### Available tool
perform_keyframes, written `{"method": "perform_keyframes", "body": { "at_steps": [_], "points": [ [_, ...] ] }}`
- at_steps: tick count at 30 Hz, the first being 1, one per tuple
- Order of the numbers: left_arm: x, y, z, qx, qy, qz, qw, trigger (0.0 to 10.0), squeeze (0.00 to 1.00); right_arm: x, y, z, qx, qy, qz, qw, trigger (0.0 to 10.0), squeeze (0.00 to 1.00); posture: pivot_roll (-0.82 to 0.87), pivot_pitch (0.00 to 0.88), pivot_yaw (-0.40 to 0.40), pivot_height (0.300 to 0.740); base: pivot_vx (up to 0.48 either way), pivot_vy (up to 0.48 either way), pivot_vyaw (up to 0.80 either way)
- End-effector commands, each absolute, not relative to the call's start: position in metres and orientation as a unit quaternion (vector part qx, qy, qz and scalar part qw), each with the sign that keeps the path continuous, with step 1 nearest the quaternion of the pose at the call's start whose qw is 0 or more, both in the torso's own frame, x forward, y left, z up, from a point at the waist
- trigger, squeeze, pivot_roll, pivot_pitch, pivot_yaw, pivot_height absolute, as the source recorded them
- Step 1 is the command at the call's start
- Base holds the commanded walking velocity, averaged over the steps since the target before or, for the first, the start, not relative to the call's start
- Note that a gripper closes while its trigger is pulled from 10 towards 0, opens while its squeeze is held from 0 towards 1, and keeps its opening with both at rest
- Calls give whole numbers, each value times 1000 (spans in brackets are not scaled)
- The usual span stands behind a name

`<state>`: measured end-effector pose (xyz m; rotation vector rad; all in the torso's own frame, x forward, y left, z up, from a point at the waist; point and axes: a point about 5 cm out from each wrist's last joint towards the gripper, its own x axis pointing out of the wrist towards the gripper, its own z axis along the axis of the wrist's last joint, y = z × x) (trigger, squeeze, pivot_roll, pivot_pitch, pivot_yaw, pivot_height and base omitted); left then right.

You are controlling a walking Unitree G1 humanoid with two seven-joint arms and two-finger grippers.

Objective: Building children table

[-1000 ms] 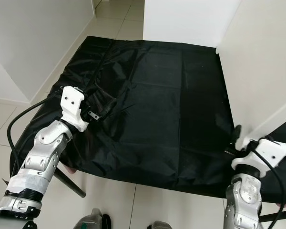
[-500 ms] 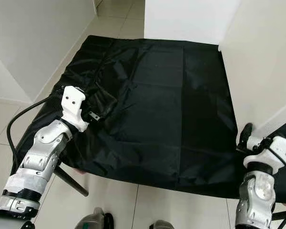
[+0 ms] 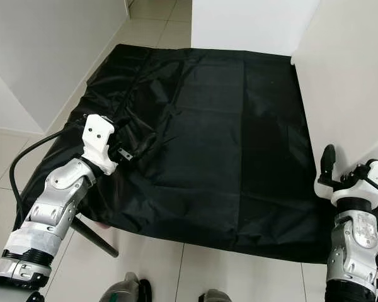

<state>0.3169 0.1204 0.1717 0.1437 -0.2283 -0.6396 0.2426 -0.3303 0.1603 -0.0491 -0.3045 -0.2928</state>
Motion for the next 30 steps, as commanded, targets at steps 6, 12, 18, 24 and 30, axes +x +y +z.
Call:
{"method": "perform_keyframes", "body": {
  "at_steps": [6, 12, 18, 24, 30],
  "points": [
    [314, 117, 174, 83, -109, -362, 922, 10000, 0, 246, -339, 168, -30, -135, -92, 986, 10000, 0, 64, 72, 58, 740, 0, 0, 0],
    [313, 117, 174, 81, -110, -364, 921, 10000, 0, 248, -340, 174, -26, -139, -80, 987, 10000, 0, 62, 69, 60, 740, 0, 0, 0],
    [312, 115, 174, 79, -110, -367, 920, 10000, 0, 251, -339, 176, -22, -145, -79, 986, 10000, 0, 64, 68, 63, 740, 0, 0, 0],
    [313, 115, 174, 81, -108, -369, 920, 10000, 0, 259, -340, 178, -16, -148, -81, 986, 10000, 0, 68, 67, 68, 740, 0, 0, 0],
    [312, 116, 174, 84, -107, -371, 919, 10000, 0, 267, -337, 178, -12, -152, -86, 984, 1529, 0, 72, 59, 71, 740, 0, 0, 0]
  ]
}}
